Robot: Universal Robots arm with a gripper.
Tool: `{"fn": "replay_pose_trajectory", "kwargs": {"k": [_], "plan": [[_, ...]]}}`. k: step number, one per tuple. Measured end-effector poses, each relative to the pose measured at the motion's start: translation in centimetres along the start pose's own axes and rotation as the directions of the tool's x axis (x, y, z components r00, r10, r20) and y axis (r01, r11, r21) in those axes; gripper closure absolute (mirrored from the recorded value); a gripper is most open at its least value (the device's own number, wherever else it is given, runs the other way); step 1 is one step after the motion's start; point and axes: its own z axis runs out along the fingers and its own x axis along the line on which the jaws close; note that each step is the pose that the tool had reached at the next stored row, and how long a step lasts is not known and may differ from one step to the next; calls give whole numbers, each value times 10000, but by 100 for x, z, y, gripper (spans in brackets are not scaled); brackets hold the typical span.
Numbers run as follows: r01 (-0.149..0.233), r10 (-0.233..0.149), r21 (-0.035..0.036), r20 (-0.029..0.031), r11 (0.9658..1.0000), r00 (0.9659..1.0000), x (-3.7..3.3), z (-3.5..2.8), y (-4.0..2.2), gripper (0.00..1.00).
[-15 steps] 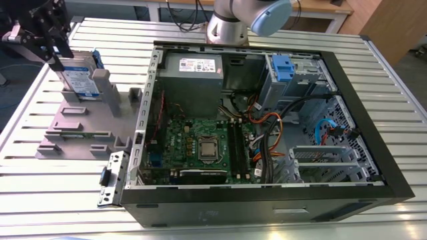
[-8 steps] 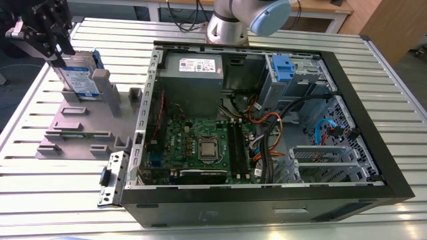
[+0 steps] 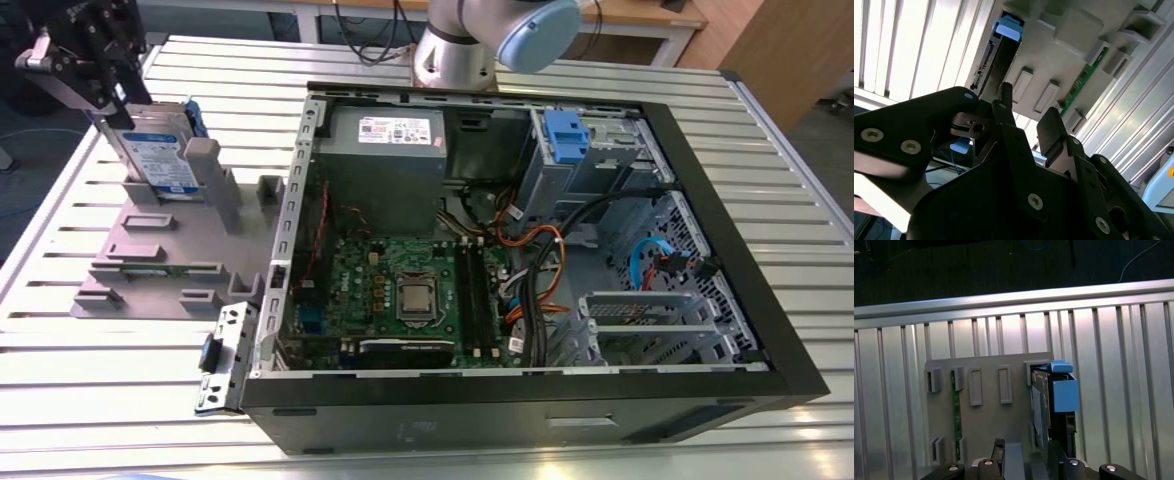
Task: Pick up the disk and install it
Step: 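Pick up the disk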
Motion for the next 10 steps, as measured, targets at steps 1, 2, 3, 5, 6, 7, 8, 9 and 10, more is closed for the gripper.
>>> {"fn": "replay_pose_trajectory", "kwargs": {"k": [1,2,3,5,6,7,8,9,10], "plan": [[0,0,0,0,10000,10000,-6,0,1,53],[0,0,-1,-1,10000,10000,-14,0,3,53],[1,-1,0,0,10000,10000,-27,1,5,53],[1,-1,-1,-1,10000,10000,-67,1,15,53],[0,0,0,0,10000,10000,-91,2,22,53],[1,-1,0,0,10000,10000,-116,3,32,53],[1,-1,1,0,10000,10000,-140,4,42,53],[0,0,0,0,10000,10000,-163,5,56,53],[0,0,1,1,10000,10000,-181,7,75,53]]}}
